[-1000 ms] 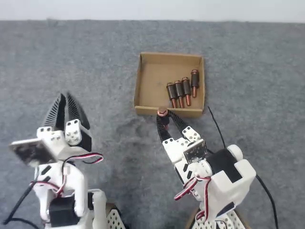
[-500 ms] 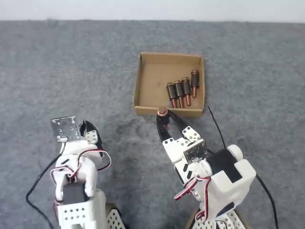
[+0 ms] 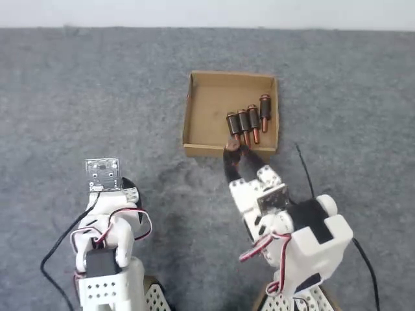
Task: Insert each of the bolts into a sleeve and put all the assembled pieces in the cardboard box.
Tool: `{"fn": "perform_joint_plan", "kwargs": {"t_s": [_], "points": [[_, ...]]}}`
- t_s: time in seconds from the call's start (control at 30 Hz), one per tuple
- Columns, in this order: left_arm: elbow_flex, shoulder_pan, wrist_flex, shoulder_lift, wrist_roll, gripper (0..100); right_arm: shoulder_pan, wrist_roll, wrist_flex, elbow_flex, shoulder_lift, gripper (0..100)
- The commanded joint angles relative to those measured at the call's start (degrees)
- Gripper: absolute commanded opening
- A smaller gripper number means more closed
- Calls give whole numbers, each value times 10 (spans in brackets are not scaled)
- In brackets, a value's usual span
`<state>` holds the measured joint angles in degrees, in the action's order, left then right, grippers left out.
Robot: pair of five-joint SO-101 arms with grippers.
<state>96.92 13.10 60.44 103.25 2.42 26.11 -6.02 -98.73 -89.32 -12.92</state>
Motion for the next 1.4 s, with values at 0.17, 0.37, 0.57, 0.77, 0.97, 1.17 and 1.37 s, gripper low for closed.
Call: {"fn": "perform_joint_plan", "kwargs": {"t_s": [0.17,0.37,0.57,0.77,0.97,1.17,1.37], "points": [[-3,73,-4,9,-10,19,-38,-5,52,173,7,7],[-3,53,-3,8,-10,19,-39,-5,209,287,7,7],[-3,41,8,8,-21,19,-36,-5,411,385,7,7],[-3,41,11,7,-88,19,-35,-2,611,479,7,7],[-3,41,18,7,-89,19,-22,-2,817,565,7,7],[-3,41,20,7,-90,19,-9,-1,1033,656,7,7],[-3,40,20,7,-90,19,-10,-1,1135,735,-60,9]]}}
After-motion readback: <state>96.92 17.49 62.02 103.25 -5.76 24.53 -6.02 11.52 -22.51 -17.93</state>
